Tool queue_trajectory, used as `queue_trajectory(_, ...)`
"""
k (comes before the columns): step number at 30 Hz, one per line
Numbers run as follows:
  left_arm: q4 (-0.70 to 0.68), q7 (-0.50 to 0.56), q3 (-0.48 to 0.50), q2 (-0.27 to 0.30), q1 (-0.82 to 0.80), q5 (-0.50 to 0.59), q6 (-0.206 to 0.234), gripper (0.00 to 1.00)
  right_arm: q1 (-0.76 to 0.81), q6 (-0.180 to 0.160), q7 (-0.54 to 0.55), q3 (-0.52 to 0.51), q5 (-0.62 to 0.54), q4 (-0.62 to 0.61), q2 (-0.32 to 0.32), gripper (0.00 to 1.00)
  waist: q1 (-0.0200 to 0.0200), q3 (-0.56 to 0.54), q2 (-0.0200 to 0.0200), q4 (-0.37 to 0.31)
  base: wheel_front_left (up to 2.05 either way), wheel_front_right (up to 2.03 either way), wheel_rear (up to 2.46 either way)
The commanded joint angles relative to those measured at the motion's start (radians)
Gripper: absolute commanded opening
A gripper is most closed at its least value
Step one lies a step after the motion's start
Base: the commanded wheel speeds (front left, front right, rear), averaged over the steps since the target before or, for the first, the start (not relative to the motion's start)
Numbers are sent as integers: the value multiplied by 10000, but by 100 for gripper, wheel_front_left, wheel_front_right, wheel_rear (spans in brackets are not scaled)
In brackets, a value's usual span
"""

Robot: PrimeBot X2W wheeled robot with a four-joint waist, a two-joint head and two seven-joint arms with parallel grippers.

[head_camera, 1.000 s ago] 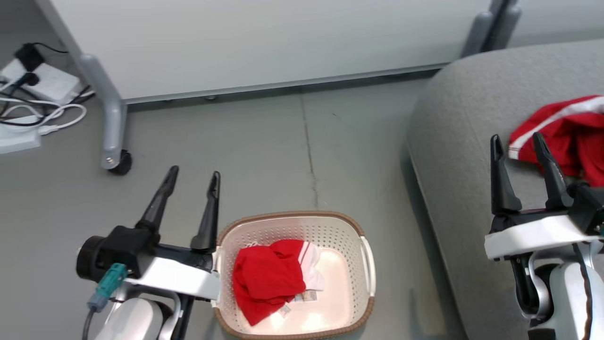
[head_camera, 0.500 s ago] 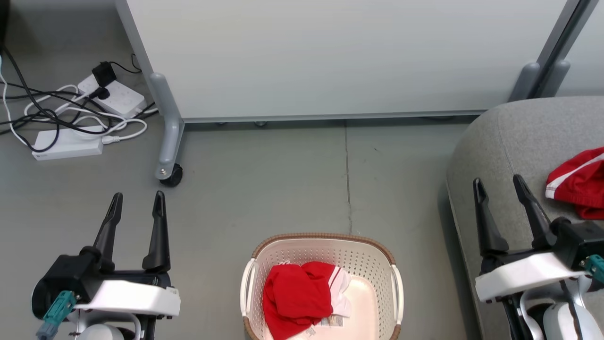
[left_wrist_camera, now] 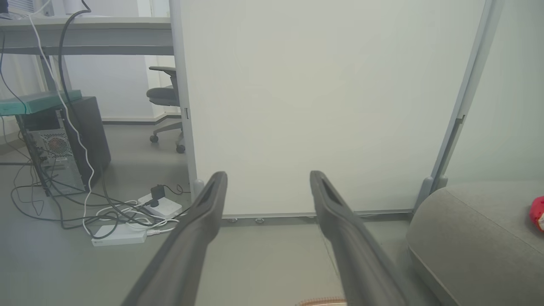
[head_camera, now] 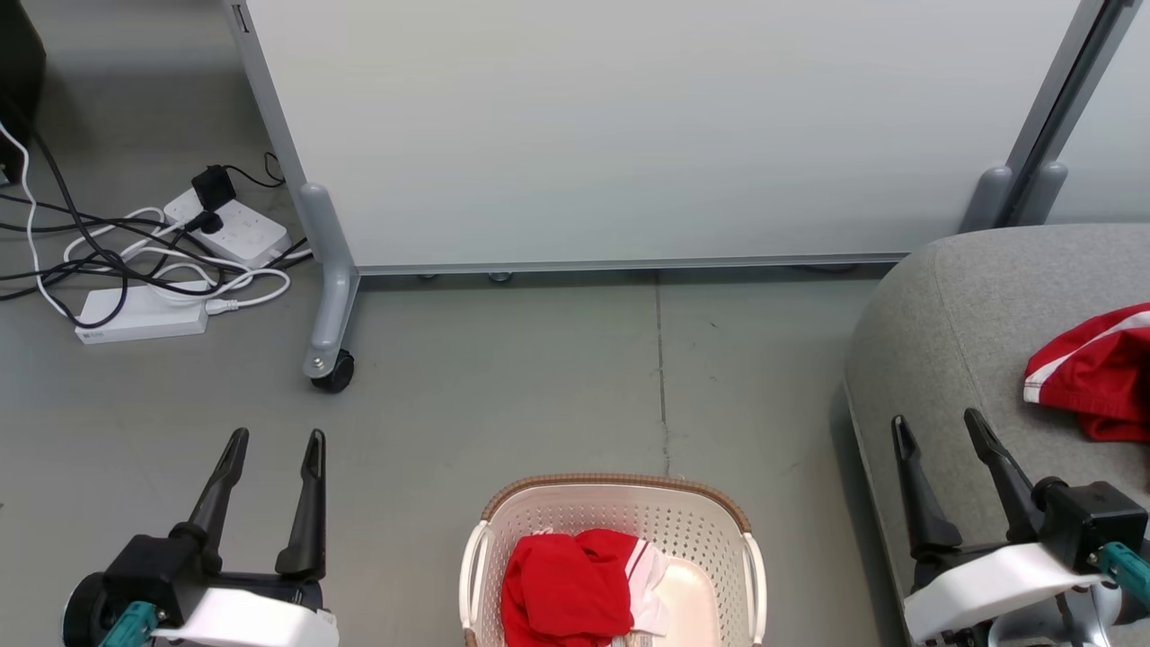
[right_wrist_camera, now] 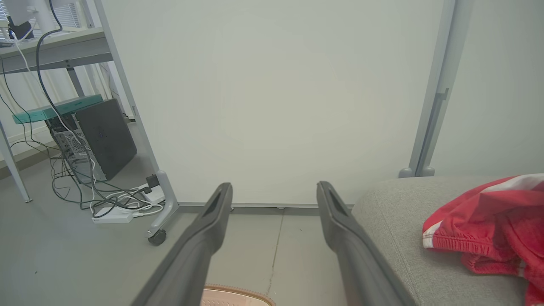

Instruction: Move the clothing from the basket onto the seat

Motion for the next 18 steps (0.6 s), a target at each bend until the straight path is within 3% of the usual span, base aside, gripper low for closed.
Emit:
queue_trajectory(1,82,-15,-28,98,98,114,-41,100,99,2,16,-14,-49,-75,-51,100,0,-27,0,-9,0,0,0)
queue_trajectory(18,751,101,-304,171,-271,229,17,100,51,2,69,102,115,-9,-48,100,0,-122,0,-158,0,0,0)
